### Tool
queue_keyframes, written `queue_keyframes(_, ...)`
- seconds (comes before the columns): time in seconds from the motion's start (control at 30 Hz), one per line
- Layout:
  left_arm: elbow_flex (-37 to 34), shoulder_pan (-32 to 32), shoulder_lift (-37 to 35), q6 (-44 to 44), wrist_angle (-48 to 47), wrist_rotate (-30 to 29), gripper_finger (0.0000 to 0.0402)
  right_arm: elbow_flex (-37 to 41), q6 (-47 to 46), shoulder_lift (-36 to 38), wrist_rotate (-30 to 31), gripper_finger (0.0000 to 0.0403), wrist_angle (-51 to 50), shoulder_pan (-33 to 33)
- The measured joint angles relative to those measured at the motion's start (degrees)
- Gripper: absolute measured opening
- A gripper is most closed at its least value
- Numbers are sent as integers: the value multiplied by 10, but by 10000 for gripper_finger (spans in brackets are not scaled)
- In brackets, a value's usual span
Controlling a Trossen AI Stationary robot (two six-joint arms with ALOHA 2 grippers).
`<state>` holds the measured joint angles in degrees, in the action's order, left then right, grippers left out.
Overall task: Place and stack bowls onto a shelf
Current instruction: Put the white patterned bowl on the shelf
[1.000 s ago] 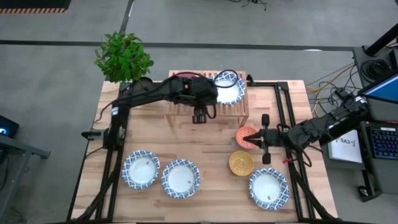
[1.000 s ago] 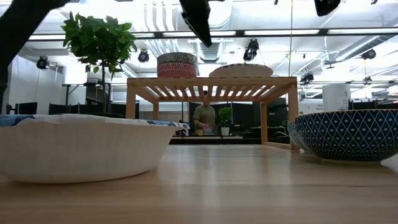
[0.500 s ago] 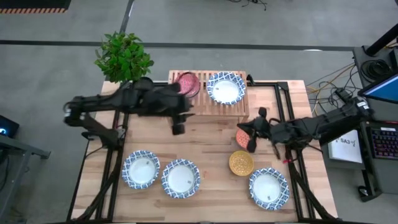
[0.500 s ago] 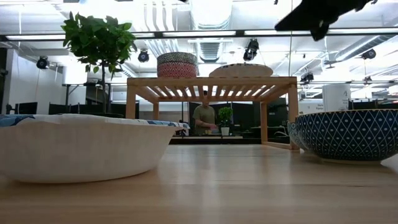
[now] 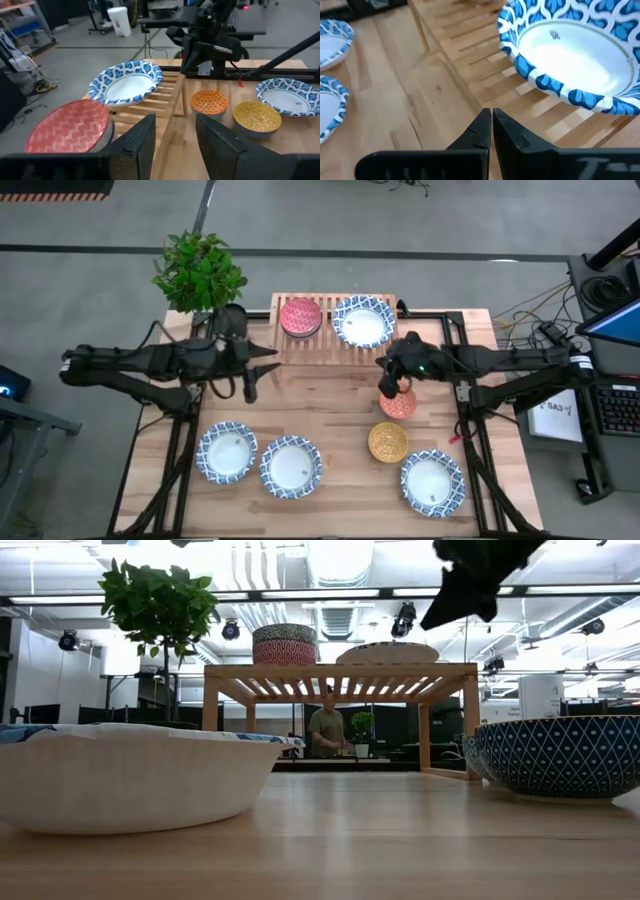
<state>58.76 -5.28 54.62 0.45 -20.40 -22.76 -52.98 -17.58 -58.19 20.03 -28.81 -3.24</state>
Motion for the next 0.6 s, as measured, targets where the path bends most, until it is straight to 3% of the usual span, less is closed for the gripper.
queue_keyframes(0.23, -81, 0, -76, 19, 54, -24, 123, -74, 17, -76, -10, 9, -83, -54)
queue_keyframes(0.6, -118, 0, -125, 34, 54, -39, 123, -150, 58, -162, -12, 9, -101, -82)
